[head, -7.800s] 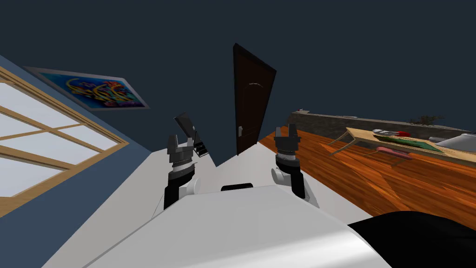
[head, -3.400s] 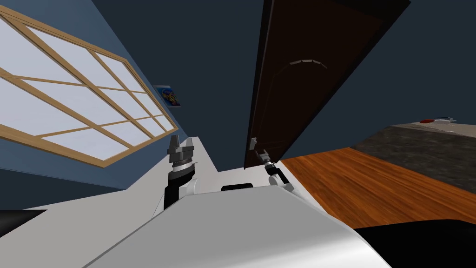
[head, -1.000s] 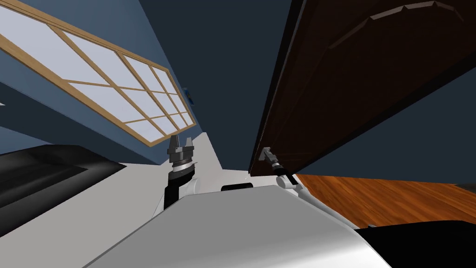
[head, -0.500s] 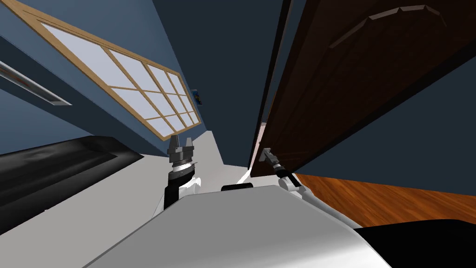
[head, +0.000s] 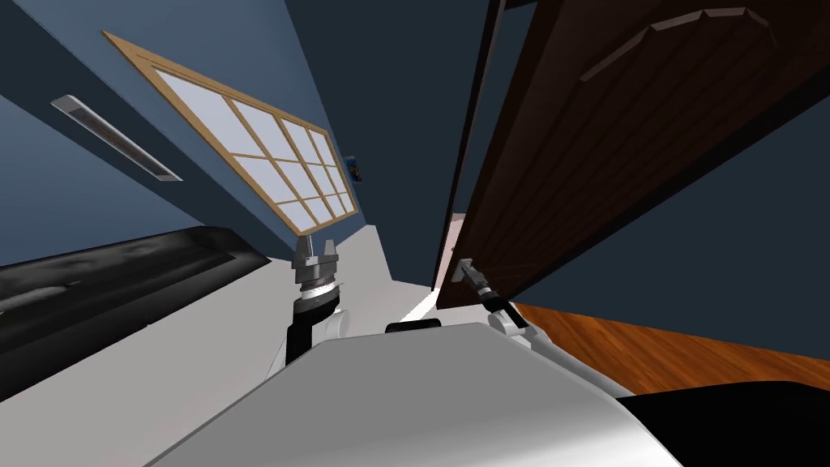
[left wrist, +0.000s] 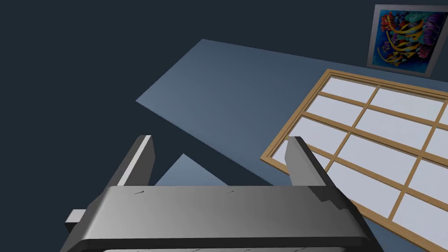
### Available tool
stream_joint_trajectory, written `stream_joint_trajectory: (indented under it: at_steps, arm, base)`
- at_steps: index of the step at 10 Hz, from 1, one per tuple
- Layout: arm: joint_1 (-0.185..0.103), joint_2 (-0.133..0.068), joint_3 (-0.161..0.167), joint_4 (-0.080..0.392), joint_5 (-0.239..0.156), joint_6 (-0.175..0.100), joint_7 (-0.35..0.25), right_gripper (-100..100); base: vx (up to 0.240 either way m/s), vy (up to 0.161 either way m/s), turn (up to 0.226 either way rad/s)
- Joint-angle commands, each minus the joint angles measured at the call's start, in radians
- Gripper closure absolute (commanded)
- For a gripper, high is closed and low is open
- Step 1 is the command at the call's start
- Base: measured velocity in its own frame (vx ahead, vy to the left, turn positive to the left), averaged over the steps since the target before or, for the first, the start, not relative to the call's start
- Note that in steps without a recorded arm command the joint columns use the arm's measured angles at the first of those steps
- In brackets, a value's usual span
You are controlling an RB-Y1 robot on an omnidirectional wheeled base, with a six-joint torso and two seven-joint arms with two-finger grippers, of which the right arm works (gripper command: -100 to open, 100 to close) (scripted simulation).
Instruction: Pull the door open
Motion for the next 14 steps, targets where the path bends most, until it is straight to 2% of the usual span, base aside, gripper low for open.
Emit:
stream_joint_trajectory:
  at_steps: [1,7,8,9,14]
  arm:
    - [0.002,-0.012,0.015,0.000,0.007,-0.014,-0.016,100]
    - [0.012,-0.069,0.062,0.000,0.030,-0.069,-0.075,100]
    - [0.012,-0.063,0.058,0.000,0.027,-0.060,-0.067,100]
    - [0.016,-0.076,0.074,0.004,0.034,-0.076,-0.083,100]
    - [0.022,-0.118,0.111,0.012,0.050,-0.129,-0.126,100]
  base:
    - [-0.223,-0.096,0.135]
    - [-0.237,-0.100,0.154]
    - [-0.112,-0.051,0.044]
    - [-0.160,-0.034,0.161]
    - [-0.237,-0.107,0.177]
